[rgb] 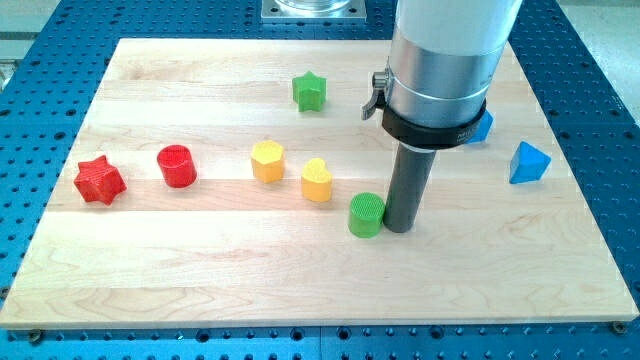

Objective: Move the green star to the top right of the hexagon

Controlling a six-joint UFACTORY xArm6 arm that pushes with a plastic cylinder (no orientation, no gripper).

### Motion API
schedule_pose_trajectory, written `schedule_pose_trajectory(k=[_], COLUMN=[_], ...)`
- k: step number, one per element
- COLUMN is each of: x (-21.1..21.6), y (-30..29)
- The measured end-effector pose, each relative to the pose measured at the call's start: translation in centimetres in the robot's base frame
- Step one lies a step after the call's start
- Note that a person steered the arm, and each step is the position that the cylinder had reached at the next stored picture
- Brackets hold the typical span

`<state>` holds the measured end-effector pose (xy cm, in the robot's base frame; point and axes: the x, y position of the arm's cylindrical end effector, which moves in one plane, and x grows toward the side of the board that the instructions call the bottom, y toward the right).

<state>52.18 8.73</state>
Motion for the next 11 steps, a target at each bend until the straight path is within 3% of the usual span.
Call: schedule_pose_trajectory(k=[1, 2, 3, 4, 5, 6, 7, 8, 9, 10, 11], x=[0.1, 0.4, 1.9, 0.3, -5.6, -15.0, -23.1, -28.5, -28.8, -26.7, -20.7], y=[-5.0, -3.3, 6.2, 17.6, 19.6, 22.2, 18.8, 10.9, -0.8, -7.4, -7.9])
